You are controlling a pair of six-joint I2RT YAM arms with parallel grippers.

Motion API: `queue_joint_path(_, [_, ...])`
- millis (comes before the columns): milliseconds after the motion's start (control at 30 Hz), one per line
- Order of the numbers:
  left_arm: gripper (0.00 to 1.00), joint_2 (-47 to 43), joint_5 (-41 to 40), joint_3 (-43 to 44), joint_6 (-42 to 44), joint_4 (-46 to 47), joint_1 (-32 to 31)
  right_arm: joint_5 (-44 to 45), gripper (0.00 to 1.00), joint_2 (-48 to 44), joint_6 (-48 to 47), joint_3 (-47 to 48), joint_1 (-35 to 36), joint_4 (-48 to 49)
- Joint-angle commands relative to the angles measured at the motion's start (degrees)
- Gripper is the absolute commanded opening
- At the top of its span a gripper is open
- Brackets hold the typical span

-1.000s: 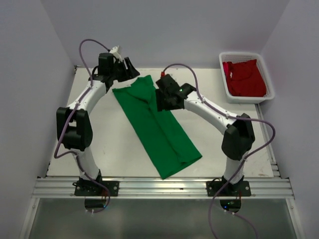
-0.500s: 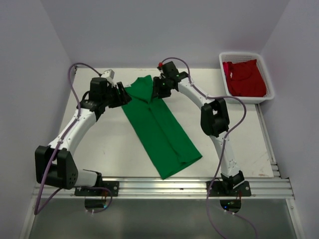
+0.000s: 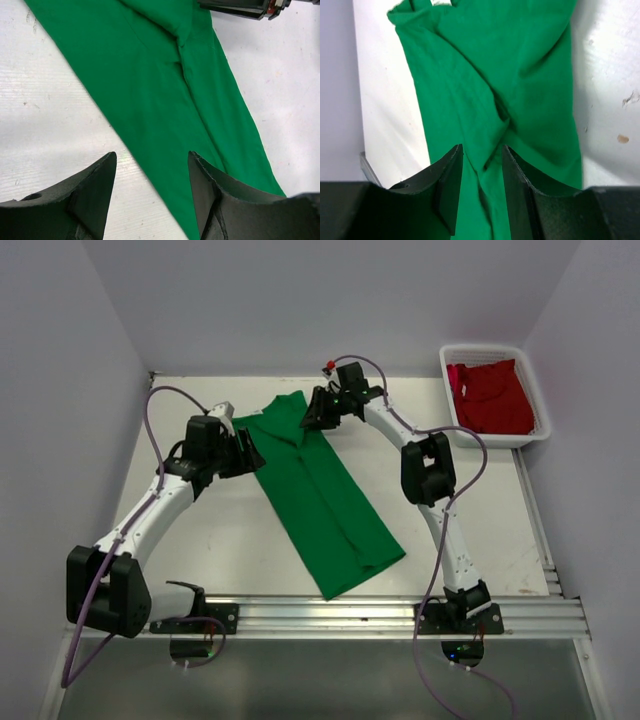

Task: Fold and stack the t-shirts
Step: Rotate the tshirt 90 degrees

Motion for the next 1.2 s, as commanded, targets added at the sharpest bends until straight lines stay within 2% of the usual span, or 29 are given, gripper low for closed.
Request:
queue_joint_path(0, [0.63,-2.3,-0.7,-0.7,-0.5,0.2,-0.4,-4.5,0.40,2.1,3.1,4.1,-0.4,3.5])
queue_joint_path(333, [0.62,-3.6,-2.1,-1.0,-0.1,-1.2,-0.4,-6.0,0.37,4.3,5.1,4.9,-0.5,5.3])
queue_joint_path(433, [0.62,-3.9,-2.3,-1.4,-0.1,-1.2,-0.4,-6.2,0.28,4.0,5.2,3.5,-0.5,5.7])
queue_joint_path(600, [0.61,-4.1,-2.2,-1.8,-0.2,-1.1,-0.4,-7.5,0.01,3.8,5.7,2.0,-0.5,7.3])
queue_joint_path(900, [0.60,-5.1,-2.4,-2.7,-0.3,-1.0,-0.4,-9.5,0.00,2.0,5.0,-2.0,-0.2,9.2])
queue_joint_path(1167, [0.59,-4.9,-2.3,-3.7,-0.4,-0.5,-0.4,-22.1,0.00,0.2,5.7,-9.1,1.5,19.2])
